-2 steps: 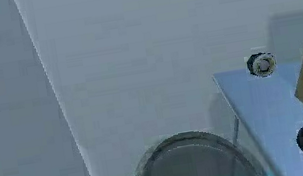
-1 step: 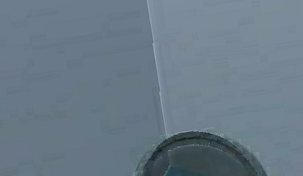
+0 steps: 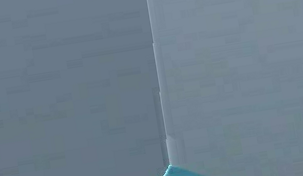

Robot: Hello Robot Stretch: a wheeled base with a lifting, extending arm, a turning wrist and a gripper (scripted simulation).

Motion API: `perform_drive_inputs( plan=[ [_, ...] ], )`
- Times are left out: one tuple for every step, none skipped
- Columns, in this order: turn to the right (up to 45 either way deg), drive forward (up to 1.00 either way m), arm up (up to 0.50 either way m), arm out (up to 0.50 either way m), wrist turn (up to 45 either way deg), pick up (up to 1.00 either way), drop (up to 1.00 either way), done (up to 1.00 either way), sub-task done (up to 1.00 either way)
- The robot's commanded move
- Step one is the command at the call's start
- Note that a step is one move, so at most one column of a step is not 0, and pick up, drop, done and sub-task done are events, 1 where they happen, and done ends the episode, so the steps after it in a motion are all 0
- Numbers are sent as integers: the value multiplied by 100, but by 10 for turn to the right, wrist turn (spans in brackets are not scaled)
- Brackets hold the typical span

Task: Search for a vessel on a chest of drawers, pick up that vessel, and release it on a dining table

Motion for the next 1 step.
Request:
perform_drive_inputs(
  plan=[
    [0,0,0,0,450,0,0,0,0]
  ],
)
